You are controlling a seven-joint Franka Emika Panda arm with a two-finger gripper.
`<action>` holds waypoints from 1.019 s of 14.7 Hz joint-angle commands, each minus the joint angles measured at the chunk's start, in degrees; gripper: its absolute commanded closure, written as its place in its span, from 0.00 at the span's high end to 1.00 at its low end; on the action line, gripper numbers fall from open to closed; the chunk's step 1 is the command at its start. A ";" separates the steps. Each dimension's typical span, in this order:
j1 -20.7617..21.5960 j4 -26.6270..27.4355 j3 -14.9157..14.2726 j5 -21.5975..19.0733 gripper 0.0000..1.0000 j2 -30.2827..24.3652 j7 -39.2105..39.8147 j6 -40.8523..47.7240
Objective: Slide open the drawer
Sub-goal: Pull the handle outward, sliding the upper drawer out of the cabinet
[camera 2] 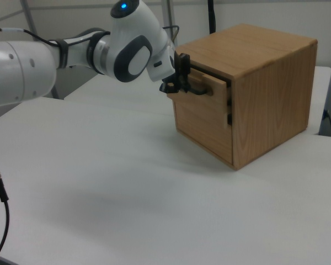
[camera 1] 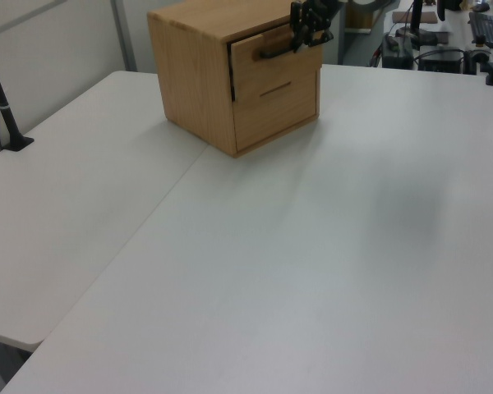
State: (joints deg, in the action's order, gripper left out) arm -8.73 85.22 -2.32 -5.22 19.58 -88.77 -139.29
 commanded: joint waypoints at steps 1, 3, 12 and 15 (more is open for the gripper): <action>0.20 5.92 1.80 1.00 0.11 -7.71 5.17 4.27; 0.20 5.57 1.88 1.00 0.10 -8.24 6.32 7.79; 0.73 5.40 2.94 1.00 0.10 -10.88 13.09 22.39; 0.73 5.40 2.94 1.00 0.10 -10.97 13.36 23.89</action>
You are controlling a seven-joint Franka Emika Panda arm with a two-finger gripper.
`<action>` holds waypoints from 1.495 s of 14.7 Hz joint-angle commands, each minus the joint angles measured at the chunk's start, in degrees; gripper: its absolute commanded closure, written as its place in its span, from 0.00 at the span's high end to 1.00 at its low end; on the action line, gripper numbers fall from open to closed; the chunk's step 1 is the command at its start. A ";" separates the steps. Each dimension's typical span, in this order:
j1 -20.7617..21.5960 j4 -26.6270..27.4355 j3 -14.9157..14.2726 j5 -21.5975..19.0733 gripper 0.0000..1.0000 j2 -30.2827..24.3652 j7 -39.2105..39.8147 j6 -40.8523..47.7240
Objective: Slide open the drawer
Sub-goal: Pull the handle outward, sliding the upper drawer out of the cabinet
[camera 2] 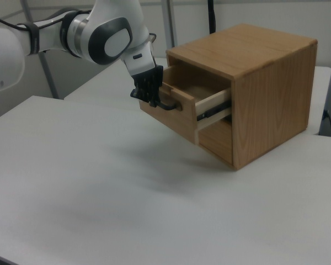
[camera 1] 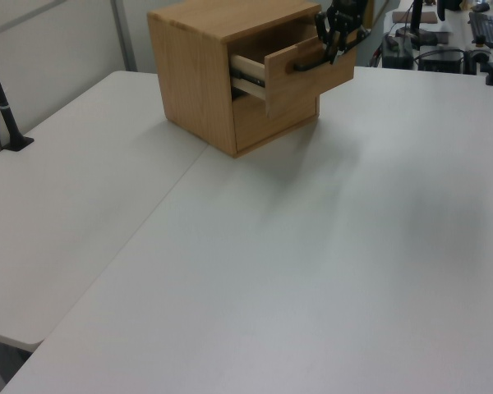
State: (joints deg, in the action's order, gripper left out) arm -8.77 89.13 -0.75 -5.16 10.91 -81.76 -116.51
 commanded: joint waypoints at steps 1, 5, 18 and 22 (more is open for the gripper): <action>0.77 1.66 1.37 0.94 0.10 -2.73 6.52 1.37; 0.51 1.66 2.85 0.94 0.10 -2.91 9.24 4.62; 0.59 1.49 3.92 0.94 1.00 -4.49 21.26 13.68; 0.77 1.31 3.92 1.03 1.00 -4.76 23.13 15.08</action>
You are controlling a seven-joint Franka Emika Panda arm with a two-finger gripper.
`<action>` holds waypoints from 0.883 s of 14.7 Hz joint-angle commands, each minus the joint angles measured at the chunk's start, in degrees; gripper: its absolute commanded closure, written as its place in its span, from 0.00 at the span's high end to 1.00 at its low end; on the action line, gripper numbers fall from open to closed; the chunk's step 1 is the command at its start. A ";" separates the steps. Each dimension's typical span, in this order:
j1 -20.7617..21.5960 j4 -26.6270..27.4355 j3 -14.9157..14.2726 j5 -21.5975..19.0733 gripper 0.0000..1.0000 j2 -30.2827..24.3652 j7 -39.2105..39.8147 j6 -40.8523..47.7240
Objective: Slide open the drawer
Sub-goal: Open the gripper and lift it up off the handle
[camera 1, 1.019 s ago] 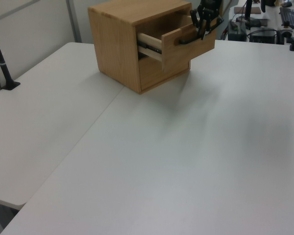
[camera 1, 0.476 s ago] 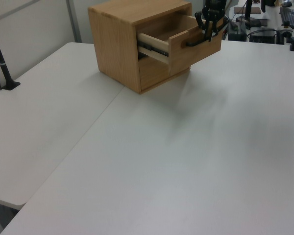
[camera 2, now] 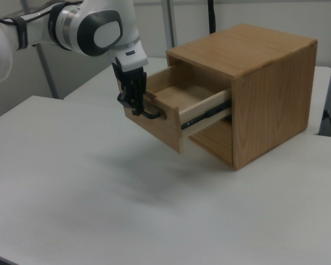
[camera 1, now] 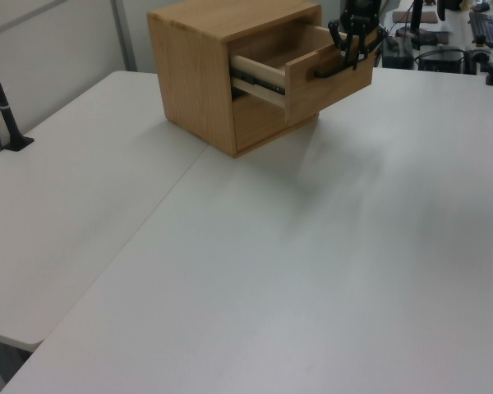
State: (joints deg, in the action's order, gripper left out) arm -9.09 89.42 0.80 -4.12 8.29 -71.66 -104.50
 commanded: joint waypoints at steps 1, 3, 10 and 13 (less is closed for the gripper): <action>1.10 1.02 2.36 -0.02 1.00 -2.75 13.21 3.33; 1.01 1.11 2.36 0.07 1.00 -2.85 13.22 3.33; 0.83 0.93 2.36 0.07 1.00 -3.81 13.91 3.16; 0.74 0.93 2.36 0.07 1.00 -5.56 21.09 4.21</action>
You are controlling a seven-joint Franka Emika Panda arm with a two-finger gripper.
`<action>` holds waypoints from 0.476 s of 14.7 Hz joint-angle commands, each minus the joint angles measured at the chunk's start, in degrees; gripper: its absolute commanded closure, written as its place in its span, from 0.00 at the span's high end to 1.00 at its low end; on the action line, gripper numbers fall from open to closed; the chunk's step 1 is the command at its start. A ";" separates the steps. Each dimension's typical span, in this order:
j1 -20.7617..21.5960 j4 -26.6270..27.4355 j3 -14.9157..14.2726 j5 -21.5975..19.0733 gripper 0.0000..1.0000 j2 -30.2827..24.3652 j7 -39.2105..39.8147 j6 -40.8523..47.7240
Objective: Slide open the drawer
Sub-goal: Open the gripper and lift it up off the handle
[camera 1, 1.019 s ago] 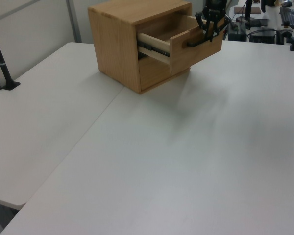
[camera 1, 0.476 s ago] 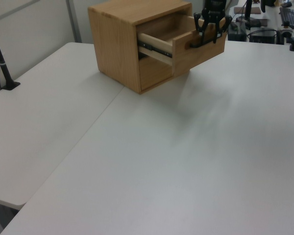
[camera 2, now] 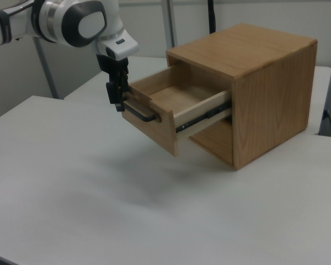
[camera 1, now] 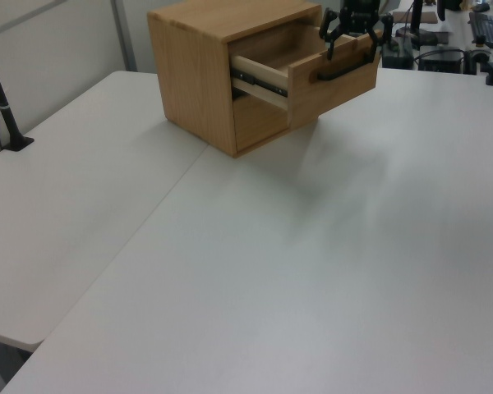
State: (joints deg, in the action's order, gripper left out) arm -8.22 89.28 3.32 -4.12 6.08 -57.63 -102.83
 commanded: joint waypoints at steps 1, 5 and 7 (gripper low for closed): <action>-0.04 0.98 -0.16 -0.01 1.00 -3.88 12.05 3.68; -0.04 1.15 -0.16 -0.10 1.00 -6.61 35.18 9.31; -0.04 1.33 -0.16 -0.10 1.00 -6.87 41.16 10.89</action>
State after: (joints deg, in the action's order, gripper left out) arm -8.24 89.18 3.26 -4.12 1.03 -26.70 -94.48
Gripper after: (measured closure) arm 0.000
